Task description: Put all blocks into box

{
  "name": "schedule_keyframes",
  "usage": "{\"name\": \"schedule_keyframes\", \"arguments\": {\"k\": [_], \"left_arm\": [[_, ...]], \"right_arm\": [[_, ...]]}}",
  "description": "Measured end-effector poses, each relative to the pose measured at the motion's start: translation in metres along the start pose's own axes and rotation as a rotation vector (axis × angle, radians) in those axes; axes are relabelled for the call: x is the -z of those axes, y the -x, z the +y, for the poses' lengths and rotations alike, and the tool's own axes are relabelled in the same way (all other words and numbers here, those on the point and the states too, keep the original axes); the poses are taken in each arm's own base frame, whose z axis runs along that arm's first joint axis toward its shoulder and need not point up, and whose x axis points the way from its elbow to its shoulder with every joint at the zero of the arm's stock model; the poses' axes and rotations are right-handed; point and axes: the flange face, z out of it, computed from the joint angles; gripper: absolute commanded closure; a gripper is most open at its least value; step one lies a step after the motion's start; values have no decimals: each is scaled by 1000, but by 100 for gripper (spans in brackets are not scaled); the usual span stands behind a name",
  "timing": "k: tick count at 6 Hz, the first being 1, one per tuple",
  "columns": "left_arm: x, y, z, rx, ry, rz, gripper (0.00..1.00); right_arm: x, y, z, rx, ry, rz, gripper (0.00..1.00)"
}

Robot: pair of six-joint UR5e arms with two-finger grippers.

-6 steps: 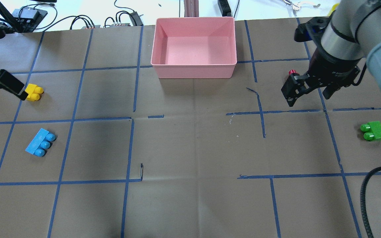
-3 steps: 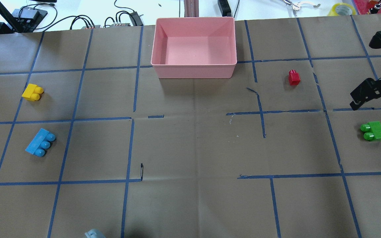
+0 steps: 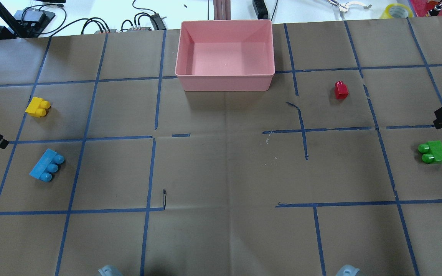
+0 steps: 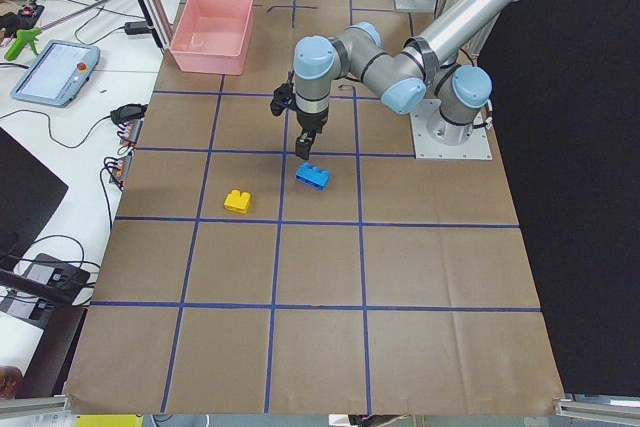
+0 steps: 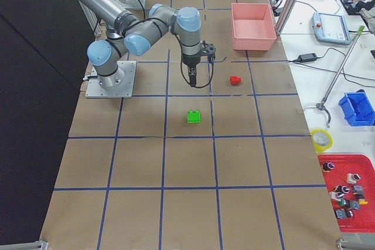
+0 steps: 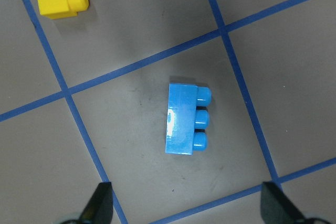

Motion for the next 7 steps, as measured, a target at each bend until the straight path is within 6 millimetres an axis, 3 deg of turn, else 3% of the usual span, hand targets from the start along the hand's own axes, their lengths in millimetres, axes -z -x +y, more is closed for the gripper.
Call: {"name": "schedule_keyframes", "arguments": {"k": [2,4,6,7], "left_arm": [[-42,9,-12,24,-39,29,1],[-94,7,-17,61,-78,40,1],[-147,-6,-10,62,-106,2,1],[-164,-12,-7,62,-106,2,1]], "right_arm": [[-53,-14,-17,-10,36,-29,0],[-76,-35,-38,-15,61,-45,0],[-110,-46,-39,-22,106,-71,0],[-127,-50,-40,-20,119,-72,0]]}}
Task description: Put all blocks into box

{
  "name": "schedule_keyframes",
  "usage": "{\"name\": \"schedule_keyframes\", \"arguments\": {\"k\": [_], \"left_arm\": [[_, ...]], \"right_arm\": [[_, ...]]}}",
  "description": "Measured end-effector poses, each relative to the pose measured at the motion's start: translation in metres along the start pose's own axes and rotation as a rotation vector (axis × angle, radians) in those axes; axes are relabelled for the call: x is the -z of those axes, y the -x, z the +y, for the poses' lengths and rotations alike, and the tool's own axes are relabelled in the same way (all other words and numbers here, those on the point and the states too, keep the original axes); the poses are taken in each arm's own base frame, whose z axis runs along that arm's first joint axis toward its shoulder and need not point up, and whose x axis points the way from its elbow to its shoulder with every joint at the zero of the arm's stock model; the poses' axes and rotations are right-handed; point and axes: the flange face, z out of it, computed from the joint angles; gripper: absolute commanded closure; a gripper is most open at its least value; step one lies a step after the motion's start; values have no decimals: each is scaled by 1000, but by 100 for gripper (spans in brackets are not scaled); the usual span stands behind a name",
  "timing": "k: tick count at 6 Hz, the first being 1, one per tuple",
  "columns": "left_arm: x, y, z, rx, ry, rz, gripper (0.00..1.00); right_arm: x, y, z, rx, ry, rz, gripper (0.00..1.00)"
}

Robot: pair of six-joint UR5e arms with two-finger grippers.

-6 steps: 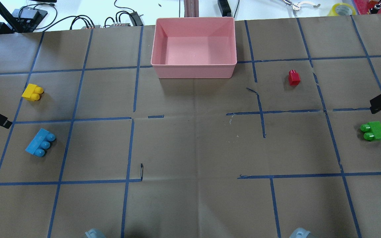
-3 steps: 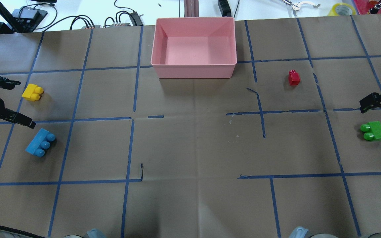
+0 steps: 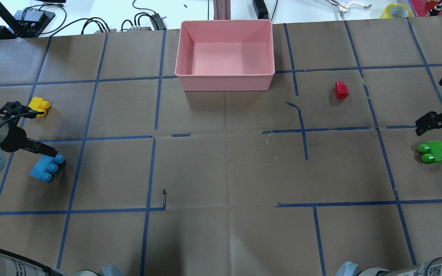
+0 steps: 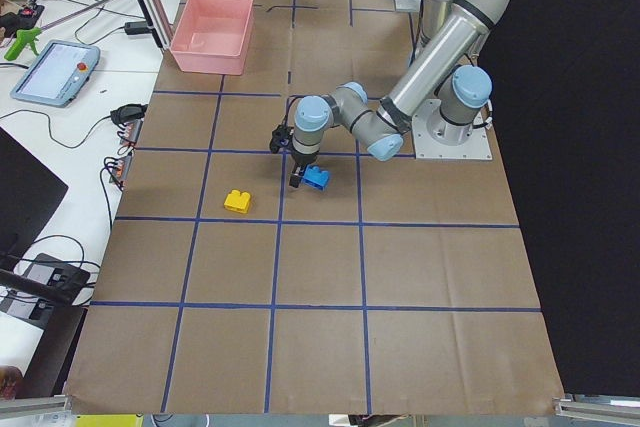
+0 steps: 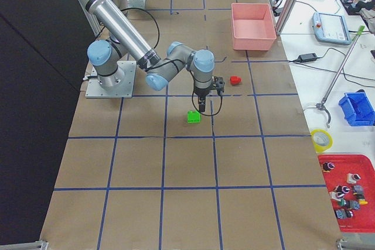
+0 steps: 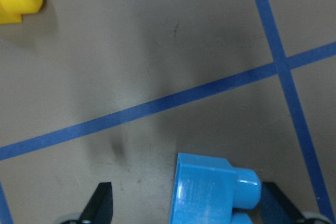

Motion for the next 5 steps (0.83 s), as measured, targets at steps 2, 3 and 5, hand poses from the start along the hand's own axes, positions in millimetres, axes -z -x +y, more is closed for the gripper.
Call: {"name": "schedule_keyframes", "arguments": {"k": [2,3,5], "left_arm": [[-7,-7,6,-15,2,0,1],[-3,-7,7,-22,1,-8,1],[-2,-7,8,-26,1,-10,1]], "right_arm": [[-20,-5,-2,1,24,10,0],[-28,-8,-1,2,53,25,1],[-37,-9,2,4,83,32,1]]}}
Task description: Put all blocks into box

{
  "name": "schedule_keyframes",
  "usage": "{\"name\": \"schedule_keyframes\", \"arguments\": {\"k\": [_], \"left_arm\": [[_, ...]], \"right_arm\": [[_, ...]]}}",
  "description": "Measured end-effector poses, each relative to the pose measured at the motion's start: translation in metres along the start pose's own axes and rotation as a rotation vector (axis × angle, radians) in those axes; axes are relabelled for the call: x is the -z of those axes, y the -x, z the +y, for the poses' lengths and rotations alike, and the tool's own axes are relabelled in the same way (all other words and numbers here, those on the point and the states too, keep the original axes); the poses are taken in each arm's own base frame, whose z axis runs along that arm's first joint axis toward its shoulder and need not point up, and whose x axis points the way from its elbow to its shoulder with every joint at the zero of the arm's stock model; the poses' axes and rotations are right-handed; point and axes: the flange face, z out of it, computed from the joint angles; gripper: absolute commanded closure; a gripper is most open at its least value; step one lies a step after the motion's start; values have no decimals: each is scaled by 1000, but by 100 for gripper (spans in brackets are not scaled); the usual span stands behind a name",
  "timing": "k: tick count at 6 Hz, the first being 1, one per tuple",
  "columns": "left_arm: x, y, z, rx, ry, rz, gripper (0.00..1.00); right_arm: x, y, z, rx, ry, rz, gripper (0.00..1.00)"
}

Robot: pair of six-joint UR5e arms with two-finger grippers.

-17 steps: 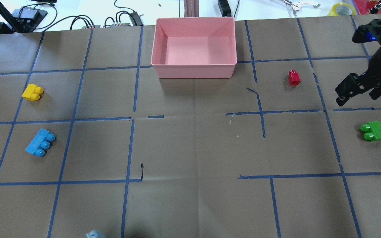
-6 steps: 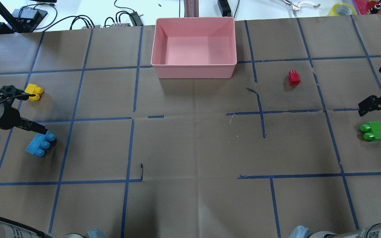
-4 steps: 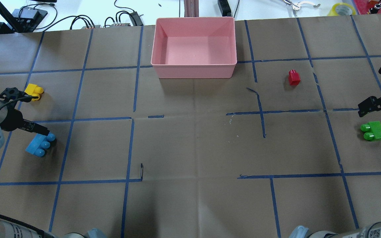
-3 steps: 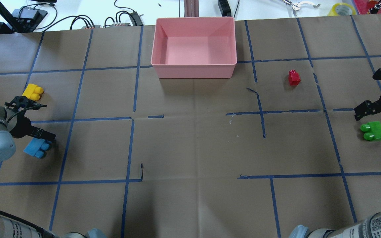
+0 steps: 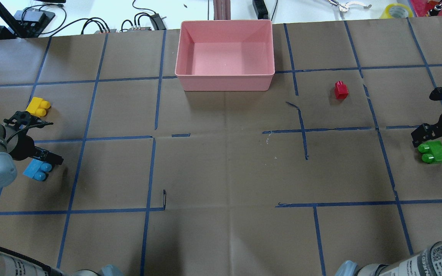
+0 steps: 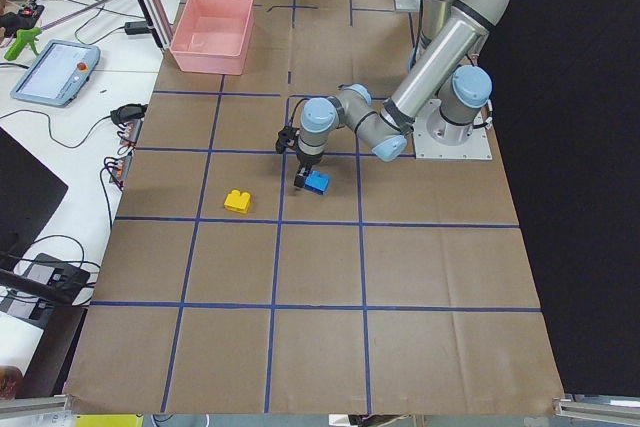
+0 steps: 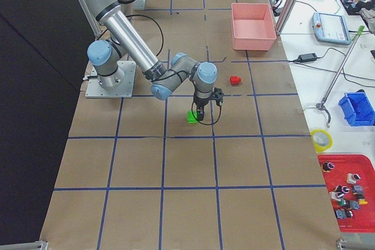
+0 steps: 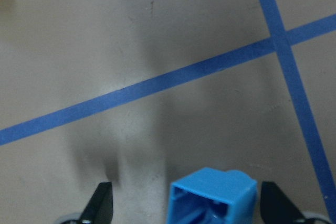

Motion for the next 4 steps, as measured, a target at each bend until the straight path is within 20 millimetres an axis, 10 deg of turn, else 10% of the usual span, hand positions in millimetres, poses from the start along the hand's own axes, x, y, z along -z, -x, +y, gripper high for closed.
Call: {"name": "schedule_keyframes", "arguments": {"k": [4], "left_arm": [[0,3,3,-45,3,-3,11]], "right_arm": [[-9,-4,5,16,20,-8,1]]}}
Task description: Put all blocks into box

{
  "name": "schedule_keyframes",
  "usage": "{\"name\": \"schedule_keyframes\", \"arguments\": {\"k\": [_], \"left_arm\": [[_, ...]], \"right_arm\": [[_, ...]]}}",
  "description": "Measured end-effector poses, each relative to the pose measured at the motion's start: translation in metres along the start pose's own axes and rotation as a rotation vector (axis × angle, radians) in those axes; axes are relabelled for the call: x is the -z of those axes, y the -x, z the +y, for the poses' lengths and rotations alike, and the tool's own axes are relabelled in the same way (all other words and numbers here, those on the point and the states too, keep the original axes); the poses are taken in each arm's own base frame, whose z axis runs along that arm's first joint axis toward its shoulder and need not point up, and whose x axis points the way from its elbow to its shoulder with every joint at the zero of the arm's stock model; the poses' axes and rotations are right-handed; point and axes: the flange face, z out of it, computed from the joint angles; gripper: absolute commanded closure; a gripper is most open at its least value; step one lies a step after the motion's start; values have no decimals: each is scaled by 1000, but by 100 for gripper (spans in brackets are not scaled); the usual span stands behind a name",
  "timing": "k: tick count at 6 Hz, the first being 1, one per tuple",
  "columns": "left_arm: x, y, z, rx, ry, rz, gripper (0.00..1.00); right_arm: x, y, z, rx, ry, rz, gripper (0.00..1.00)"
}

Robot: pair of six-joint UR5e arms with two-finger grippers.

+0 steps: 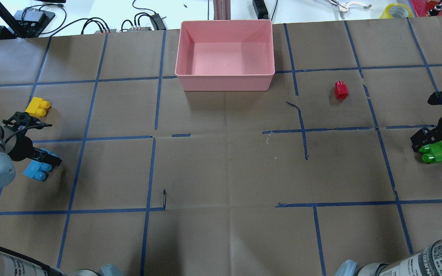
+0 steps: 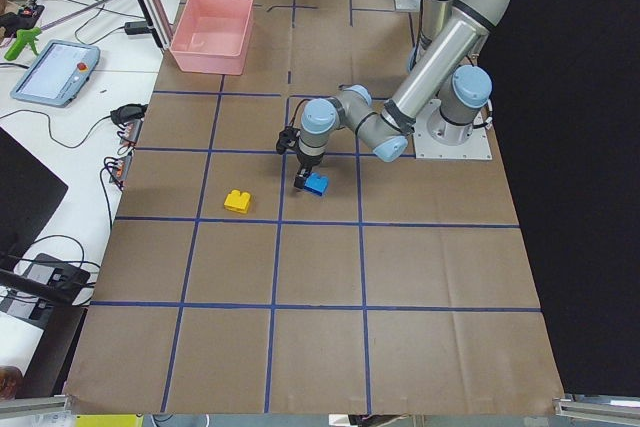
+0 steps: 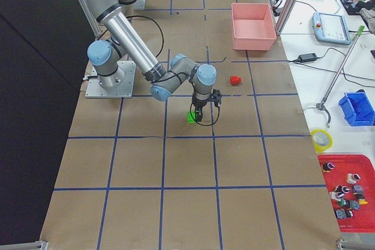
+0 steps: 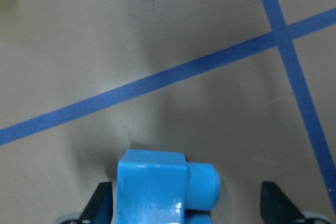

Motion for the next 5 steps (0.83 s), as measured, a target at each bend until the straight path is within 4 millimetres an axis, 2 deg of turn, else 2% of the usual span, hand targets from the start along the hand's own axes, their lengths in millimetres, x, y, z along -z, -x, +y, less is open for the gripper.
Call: {"name": "schedule_keyframes", "arguments": {"k": [2,3,4,5], "left_arm": [[-2,1,1,-15,3,3,26],[-4,5,5,-22,5,6,47],[-5,10,11,-25,7,9,61],[-5,14,14,-25,8,10,73]], "right_arm": [[-2,-3,0,10,1,-1,5],[-3,-3,1,12,3,-1,20],[-3,-3,1,13,4,-2,34],[-3,-3,1,11,6,-3,44]]}}
